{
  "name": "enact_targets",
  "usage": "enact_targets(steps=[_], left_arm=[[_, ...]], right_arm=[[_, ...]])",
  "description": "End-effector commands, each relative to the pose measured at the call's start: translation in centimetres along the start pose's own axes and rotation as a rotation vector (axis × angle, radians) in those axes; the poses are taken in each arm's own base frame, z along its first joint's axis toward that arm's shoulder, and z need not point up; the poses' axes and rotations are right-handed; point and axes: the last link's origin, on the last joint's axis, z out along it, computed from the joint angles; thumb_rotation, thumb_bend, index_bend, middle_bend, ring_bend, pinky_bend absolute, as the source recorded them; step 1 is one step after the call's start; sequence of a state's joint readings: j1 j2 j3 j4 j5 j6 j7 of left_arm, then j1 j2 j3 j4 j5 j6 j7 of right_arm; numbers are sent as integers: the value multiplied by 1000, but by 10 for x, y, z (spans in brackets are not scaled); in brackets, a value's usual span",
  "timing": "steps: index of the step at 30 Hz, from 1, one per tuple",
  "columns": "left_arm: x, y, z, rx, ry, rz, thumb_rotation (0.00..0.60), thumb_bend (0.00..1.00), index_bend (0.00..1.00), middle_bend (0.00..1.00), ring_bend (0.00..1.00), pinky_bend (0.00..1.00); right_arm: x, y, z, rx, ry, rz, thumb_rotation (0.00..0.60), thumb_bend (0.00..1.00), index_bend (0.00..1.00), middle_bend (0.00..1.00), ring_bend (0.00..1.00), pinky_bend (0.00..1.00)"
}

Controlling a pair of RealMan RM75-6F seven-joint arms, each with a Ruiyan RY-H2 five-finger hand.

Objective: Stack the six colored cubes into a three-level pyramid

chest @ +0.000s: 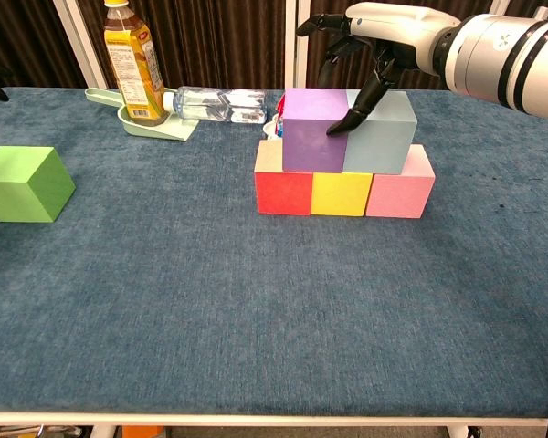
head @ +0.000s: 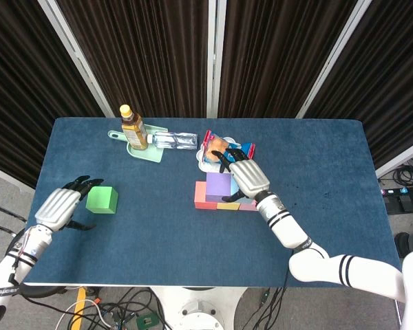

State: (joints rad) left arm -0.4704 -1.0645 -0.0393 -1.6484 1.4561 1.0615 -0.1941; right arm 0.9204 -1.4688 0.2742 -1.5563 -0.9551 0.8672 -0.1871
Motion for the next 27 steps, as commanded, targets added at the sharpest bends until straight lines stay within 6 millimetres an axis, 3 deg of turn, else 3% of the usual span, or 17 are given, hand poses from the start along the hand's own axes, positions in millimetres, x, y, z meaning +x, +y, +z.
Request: enact_targets(steps=[1,27], left_arm=[[0,0,0,0,0,1,600,0,106,155,58,206],[1,1,0,-1,-2,2,600,0,106,154,58,206]], right_arm=[[0,0,1,0,0,1,600,55,0,400,0,0],[2,4,-1,-5,-3,3,600,57,0,400,0,0]])
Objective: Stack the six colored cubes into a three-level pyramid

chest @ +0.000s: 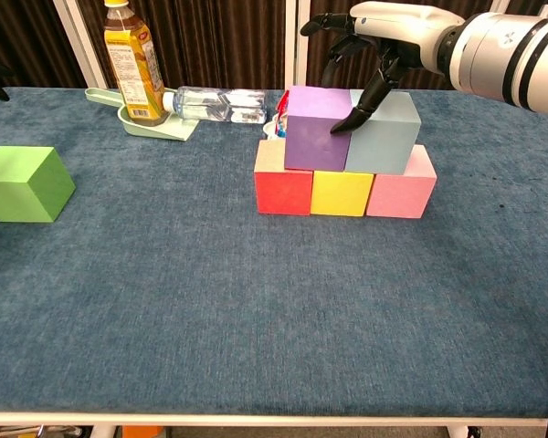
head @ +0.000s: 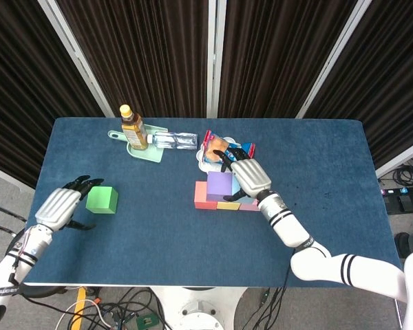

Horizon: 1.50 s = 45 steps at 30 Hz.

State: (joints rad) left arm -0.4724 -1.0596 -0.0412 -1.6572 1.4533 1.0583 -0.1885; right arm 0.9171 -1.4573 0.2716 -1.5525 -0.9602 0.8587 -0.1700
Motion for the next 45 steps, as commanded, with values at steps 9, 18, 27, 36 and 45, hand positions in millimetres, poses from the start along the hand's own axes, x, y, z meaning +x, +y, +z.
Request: enact_targets(steps=[9,18,27,36,45], left_arm=[[0,0,1,0,-2,2,600,0,106,154,58,206],[-1,-1,1,3,-3,0,600,0,106,155,57,206],[-1,-1,0,3,2,-3,600,0,106,154,57,206],[-2,1,-1,-5,11,-3,600,0,106,154,57,207],[-15,19,18,-56,41,9,600,0,106,155,58,209]], right_arm=[[-1,1,0,-3,-8,-7,600,55,0,375,0,0],[-2,-1,2,6,-20,-6,600,22,0,198,0,0],[0,-6,2,26,-9,18,600,0,0,73,0,0],[12,-12,-8,62,47,67,600,0,0,72,0,0],[56,36,-49,-46,192,20,600,0,0,89,0,0]])
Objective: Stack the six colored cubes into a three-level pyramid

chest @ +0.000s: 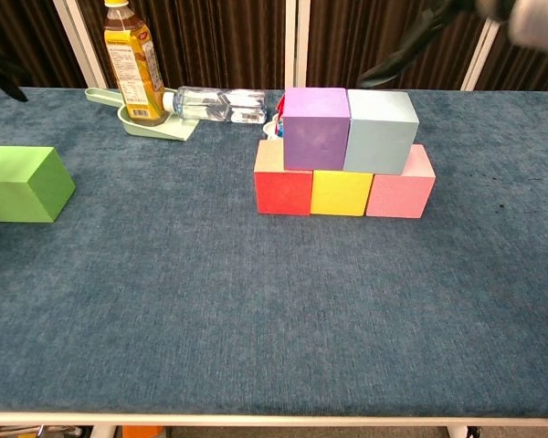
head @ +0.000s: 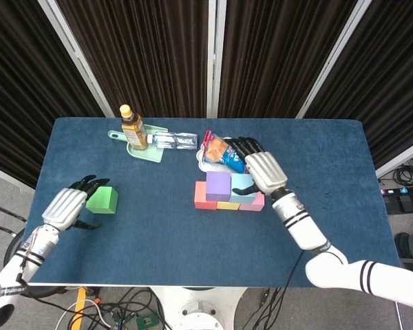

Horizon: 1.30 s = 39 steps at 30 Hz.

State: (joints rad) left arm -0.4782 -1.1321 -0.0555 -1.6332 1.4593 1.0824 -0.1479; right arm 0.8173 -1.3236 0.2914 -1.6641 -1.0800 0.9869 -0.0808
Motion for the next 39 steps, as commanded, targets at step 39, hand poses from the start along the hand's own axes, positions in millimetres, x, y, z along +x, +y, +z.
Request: enact_targets(steps=[39], left_arm=[[-89,114,91,-280,-180,-158,600,374,421,184,36,266]], right_arm=[[75,92,-73,-202,172,152,600,0,0,145,0,0]])
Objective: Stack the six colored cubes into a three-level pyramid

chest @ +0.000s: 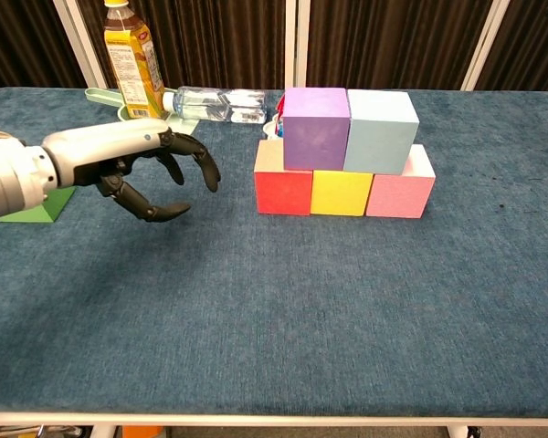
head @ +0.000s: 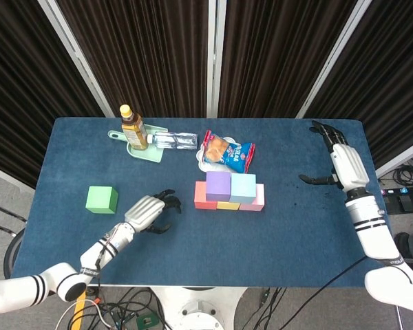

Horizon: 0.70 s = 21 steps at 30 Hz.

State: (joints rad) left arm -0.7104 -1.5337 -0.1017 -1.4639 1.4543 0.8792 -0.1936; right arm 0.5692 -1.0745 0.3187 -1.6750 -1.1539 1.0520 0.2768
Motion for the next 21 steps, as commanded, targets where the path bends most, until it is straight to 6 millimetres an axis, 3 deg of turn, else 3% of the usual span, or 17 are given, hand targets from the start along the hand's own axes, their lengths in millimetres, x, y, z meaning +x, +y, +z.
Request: enact_targets(steps=[1,21], left_arm=[[-2,2,2,-12,-6,-4,600,374,429,183,36,266],[-12,5,16,-34,-26,-21,600,374,434,146,9,266]], right_arm=[[0,0,0,-1,1,-1,600,0,0,145,0,0],[0,6,-1,-12,-5,-10,600,0,0,146,0,0]])
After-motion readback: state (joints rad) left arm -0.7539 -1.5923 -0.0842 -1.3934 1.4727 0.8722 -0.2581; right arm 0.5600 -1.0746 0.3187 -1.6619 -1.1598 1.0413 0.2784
